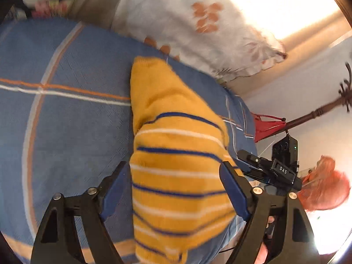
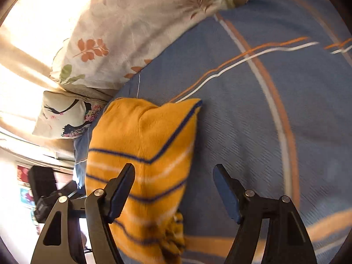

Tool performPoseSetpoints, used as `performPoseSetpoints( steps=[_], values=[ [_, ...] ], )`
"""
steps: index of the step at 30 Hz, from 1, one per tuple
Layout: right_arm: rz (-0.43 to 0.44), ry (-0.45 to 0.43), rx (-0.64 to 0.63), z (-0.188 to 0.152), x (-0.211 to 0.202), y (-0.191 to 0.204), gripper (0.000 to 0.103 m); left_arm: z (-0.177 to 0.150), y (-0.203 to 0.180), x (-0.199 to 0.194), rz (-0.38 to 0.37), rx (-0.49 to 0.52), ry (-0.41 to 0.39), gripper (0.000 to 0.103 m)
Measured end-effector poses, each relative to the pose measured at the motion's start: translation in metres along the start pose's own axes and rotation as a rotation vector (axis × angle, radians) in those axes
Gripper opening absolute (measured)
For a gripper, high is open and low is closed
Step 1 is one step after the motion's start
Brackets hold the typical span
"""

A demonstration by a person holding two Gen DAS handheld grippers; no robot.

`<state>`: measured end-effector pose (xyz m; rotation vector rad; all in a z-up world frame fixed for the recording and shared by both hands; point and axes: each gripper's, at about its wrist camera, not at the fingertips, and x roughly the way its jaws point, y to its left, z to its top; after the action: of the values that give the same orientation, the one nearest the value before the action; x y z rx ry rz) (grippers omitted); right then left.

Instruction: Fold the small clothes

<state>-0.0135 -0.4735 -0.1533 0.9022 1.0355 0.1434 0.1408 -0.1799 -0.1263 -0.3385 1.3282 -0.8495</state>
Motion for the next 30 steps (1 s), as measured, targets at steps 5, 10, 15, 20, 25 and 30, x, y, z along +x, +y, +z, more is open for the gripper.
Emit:
performPoseSetpoints(
  steps=[5, 10, 15, 20, 25, 30],
  values=[
    [0.082, 0.055, -0.011, 0.008, 0.048, 0.020, 0.079, 0.008, -0.006, 0.051, -0.024, 0.007, 0.110, 0.090],
    [0.116, 0.055, -0.093, 0.017, 0.046, 0.072, 0.040, 0.011, -0.018, 0.034, -0.037, 0.003, 0.085, 0.059],
    [0.130, -0.013, -0.206, 0.033, 0.041, 0.115, 0.040, 0.030, -0.025, -0.003, -0.010, 0.044, 0.002, 0.060],
    [-0.149, 0.028, -0.175, 0.045, 0.072, 0.094, 0.051, 0.044, 0.000, 0.021, 0.272, 0.015, 0.086, 0.068],
    [-0.205, -0.125, -0.227, 0.043, 0.019, 0.117, 0.051, 0.024, -0.003, -0.032, 0.214, -0.026, -0.049, 0.068],
    [-0.037, -0.046, -0.349, 0.045, 0.039, 0.185, 0.051, 0.001, -0.006, -0.028, 0.235, -0.027, -0.026, 0.068]
  ],
)
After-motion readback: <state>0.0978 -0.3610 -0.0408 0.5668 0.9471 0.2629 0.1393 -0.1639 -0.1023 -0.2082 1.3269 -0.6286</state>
